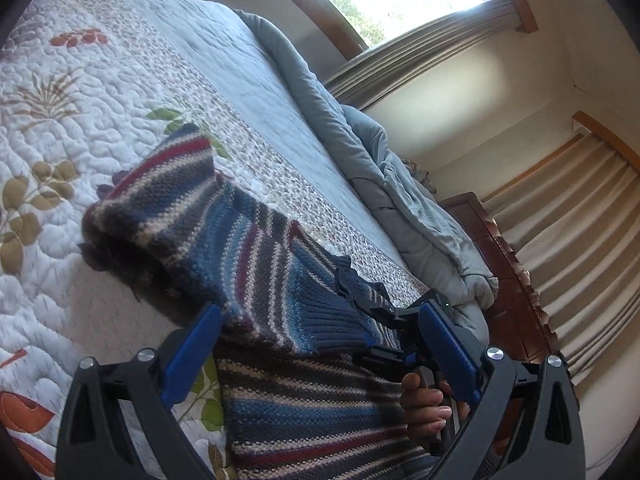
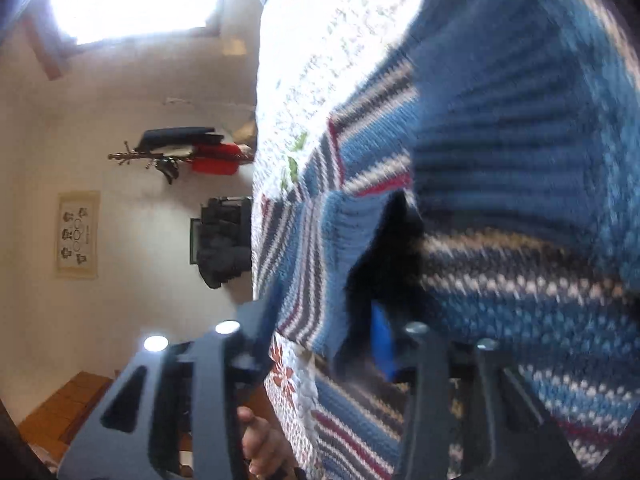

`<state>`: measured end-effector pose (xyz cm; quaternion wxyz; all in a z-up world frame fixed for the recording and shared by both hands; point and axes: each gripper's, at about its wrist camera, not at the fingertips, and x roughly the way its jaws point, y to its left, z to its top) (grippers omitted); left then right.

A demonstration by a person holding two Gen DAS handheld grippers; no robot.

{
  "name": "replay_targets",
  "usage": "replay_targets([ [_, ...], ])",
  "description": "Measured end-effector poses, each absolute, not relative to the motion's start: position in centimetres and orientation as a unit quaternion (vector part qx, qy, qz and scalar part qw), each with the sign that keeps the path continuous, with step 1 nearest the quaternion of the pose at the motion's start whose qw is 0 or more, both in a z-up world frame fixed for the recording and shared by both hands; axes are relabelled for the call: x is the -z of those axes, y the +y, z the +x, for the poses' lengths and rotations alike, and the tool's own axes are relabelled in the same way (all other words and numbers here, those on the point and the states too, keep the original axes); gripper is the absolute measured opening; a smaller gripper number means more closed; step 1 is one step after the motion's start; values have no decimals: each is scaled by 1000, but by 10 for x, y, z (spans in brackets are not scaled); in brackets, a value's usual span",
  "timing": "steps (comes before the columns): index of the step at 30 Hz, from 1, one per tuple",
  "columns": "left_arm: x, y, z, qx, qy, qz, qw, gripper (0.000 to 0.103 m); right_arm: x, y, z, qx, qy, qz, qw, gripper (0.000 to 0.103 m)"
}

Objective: Fold small clothes
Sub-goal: 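Fold the held sleeve across the sweater body with the right gripper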

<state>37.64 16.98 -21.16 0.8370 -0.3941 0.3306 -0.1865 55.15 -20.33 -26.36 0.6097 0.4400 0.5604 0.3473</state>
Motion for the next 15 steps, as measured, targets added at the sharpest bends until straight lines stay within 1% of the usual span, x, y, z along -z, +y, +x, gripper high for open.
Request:
replay_targets([
  [1, 211, 171, 375, 184, 330, -395, 837, 99, 262, -201, 553, -351, 562, 431, 612, 29],
  [2, 211, 172, 374, 183, 329, -396, 837, 99, 262, -197, 553, -352, 566, 419, 616, 21],
  [3, 211, 172, 374, 182, 329, -395, 838, 99, 263, -190, 555, -350, 574, 401, 622, 9],
  [5, 212, 173, 374, 180, 330, -395, 838, 99, 264, -187, 557, -336, 585, 370, 638, 7],
  [8, 217, 173, 376, 175, 337, -397, 836, 99, 252, -195, 560, -327, 579, 350, 659, 6],
  [15, 218, 170, 376, 177, 338, -393, 837, 99, 193, -218, 583, -318, 556, 291, 710, 6],
])
